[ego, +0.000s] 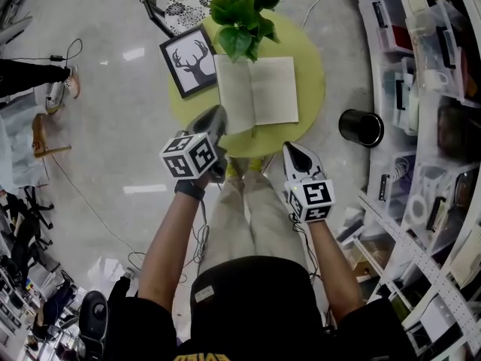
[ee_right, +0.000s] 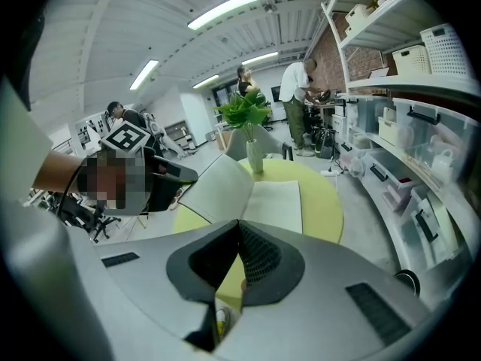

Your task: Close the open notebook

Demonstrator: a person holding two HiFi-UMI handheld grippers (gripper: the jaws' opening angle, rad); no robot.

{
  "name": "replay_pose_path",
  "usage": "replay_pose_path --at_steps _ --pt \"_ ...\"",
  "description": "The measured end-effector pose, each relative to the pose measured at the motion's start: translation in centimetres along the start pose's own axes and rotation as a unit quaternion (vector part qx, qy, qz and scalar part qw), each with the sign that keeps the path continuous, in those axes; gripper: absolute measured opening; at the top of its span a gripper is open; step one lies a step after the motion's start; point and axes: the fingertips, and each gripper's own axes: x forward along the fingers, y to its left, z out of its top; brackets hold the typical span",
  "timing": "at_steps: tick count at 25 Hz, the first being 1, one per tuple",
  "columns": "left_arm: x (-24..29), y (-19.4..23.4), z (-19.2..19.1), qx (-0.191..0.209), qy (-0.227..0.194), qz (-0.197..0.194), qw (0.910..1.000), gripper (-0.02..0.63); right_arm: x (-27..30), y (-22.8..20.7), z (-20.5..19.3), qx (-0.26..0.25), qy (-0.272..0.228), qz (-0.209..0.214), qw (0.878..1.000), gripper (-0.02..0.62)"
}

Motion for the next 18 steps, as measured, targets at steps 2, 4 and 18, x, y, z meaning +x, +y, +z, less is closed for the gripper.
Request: replay_pose_path --at_steps 2,4,18 --pt "0.1 -0.3 0.0 0.004 0.001 -0.002 1.0 0.032 -0.2 -0.2 -0.1 0.002 0.0 -0.002 1.0 0.002" --pt "0.1 -0.7 0.0 0.008 0.003 -0.004 1.0 0.032 -0.5 -0.4 -0.1 0.004 -0.001 -0.004 1.0 0.001" --pt "1.1 -2.3 0.2 0.028 0.007 -0.012 0.9995 0.032 -2.0 -1.6 -0.1 0.01 -0.009 -0.016 1.0 0.002"
